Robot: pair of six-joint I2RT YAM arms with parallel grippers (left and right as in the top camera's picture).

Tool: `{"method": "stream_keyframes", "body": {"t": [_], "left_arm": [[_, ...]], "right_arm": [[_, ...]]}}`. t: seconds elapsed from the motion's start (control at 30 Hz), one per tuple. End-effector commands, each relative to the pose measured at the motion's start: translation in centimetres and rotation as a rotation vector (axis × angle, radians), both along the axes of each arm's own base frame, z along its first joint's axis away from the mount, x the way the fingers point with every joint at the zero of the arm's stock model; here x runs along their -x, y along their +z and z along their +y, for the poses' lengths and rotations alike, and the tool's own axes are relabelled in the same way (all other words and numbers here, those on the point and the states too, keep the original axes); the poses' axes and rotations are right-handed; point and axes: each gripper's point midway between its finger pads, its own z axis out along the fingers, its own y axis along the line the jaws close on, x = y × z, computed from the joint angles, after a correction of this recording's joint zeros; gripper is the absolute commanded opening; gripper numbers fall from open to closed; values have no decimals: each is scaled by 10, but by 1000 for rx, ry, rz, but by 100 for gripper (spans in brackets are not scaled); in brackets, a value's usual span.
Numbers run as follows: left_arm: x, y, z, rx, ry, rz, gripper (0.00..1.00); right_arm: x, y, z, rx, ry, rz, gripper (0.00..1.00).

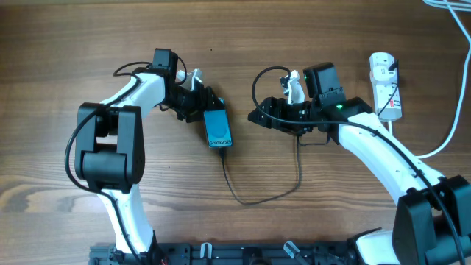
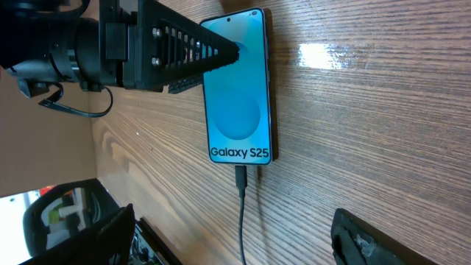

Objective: Plug charger to phone and switch on socket
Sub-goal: 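Lower the connected phone onto the table with both grippers, then release the phone and withdraw both grippers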

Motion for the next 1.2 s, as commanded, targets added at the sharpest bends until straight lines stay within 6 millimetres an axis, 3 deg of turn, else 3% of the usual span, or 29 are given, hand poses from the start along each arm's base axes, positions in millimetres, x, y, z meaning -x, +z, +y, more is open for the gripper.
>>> {"method": "stream_keyframes", "body": {"t": [0.0,0.23,0.43,0.6,0.77,0.97,1.03,1.07,1.17], "left_arm": [[4,-15,7,-70,-3,13,69],[4,-25,21,-161,9,15,78],[7,-42,53,-369,46,42,79],[10,-45,63,-436,56,54,79],[9,-47,89,-588,107,58,81],[10,-46,91,-596,107,62,79],[6,-28,90,-591,114,37,73],[1,-8,90,-585,121,1,72],[-19,82,87,-544,182,-198,71]], "right_arm": [[-2,-3,-1,17,7,-14,86],[-2,-3,-1,17,8,-14,86],[-2,-3,-1,17,8,-15,86],[-2,-3,-1,17,10,-16,86],[-2,-3,-1,22,19,-27,86],[0,-6,-3,35,24,-24,86],[3,-8,-6,54,35,-24,83],[4,-8,-8,69,31,-25,82],[8,7,-17,107,20,-67,81]]}}
